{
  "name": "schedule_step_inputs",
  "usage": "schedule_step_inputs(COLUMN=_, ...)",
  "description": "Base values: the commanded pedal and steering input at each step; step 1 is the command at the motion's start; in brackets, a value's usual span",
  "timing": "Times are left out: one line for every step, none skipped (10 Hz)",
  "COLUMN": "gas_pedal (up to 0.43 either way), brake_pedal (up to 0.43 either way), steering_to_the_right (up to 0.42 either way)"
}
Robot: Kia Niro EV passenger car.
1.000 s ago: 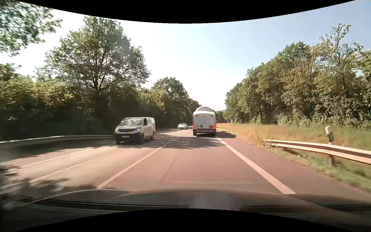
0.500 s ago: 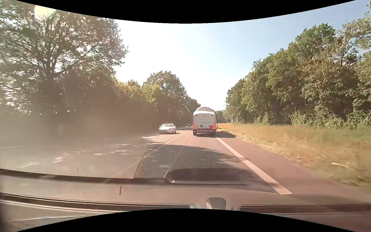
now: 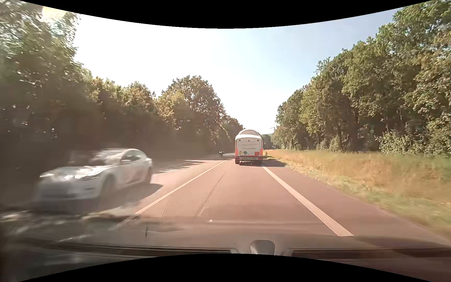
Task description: Follow the waypoints while adhering to traffic rules and regulations
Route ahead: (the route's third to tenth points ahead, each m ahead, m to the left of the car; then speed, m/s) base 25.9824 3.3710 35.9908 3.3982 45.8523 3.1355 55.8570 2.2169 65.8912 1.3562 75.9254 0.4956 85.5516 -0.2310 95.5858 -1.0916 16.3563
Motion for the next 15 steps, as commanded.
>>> schedule_step_inputs(gas_pedal=0.059, brake_pedal=0.006, steering_to_the_right=0.006)
schedule_step_inputs(gas_pedal=0.059, brake_pedal=0.006, steering_to_the_right=0.006)
schedule_step_inputs(gas_pedal=0.059, brake_pedal=0.006, steering_to_the_right=0.006)
schedule_step_inputs(gas_pedal=0.059, brake_pedal=0.006, steering_to_the_right=0.005)
schedule_step_inputs(gas_pedal=0.059, brake_pedal=0.006, steering_to_the_right=0.005)
schedule_step_inputs(gas_pedal=0.059, brake_pedal=0.006, steering_to_the_right=0.005)
schedule_step_inputs(gas_pedal=0.059, brake_pedal=0.006, steering_to_the_right=0.005)
schedule_step_inputs(gas_pedal=0.059, brake_pedal=0.006, steering_to_the_right=0.005)
schedule_step_inputs(gas_pedal=0.059, brake_pedal=0.006, steering_to_the_right=0.005)
schedule_step_inputs(gas_pedal=0.059, brake_pedal=0.006, steering_to_the_right=0.005)
schedule_step_inputs(gas_pedal=0.059, brake_pedal=0.006, steering_to_the_right=0.005)
schedule_step_inputs(gas_pedal=0.059, brake_pedal=0.006, steering_to_the_right=0.005)
schedule_step_inputs(gas_pedal=0.059, brake_pedal=0.006, steering_to_the_right=0.005)
schedule_step_inputs(gas_pedal=0.059, brake_pedal=0.006, steering_to_the_right=0.005)
schedule_step_inputs(gas_pedal=0.059, brake_pedal=0.006, steering_to_the_right=0.006)
